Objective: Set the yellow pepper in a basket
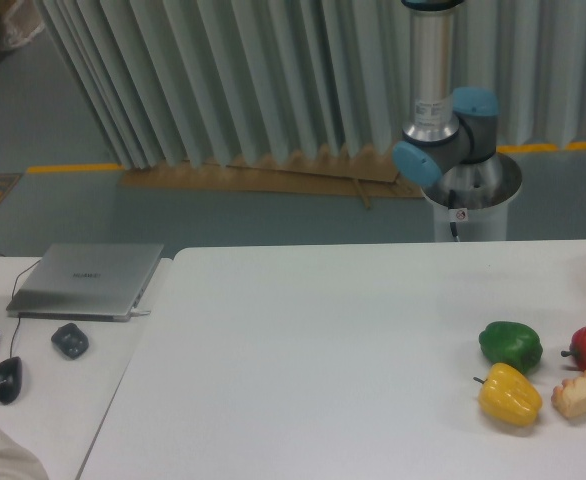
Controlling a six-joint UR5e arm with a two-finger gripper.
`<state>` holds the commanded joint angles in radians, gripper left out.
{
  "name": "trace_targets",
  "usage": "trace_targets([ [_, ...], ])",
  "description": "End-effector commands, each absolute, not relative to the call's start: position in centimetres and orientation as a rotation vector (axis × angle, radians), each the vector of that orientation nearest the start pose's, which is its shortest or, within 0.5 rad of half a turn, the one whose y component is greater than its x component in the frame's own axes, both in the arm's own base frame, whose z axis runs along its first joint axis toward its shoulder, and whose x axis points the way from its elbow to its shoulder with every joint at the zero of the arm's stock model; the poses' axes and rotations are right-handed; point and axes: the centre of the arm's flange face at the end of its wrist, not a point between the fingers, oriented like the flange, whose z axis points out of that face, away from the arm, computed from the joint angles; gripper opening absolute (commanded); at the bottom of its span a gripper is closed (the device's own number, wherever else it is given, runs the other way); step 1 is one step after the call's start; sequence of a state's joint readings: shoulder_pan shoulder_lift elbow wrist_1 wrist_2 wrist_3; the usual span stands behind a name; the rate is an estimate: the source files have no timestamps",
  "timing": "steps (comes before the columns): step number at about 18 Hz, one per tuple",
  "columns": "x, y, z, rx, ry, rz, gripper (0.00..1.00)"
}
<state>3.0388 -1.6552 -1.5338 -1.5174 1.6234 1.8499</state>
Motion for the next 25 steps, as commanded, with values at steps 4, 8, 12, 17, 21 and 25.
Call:
trace_targets([
  [4,-51.6,18.2,46.9,-3.083,0.836,0.028,1.0],
  [8,-51.1,18.1,47.9,-3.096,0.789,0.079,1.0],
  [12,-50.7,18.2,47.7,-3.136,0.592,0.091,1.0],
  [17,-50.6,18.2,47.7,-3.139,0.57,0.09,1.0],
  [21,-50.7,18.3,47.5,-3.143,0.546,0.088,1.0],
  [25,-50.6,18.4,47.3,-3.143,0.546,0.081,1.0],
])
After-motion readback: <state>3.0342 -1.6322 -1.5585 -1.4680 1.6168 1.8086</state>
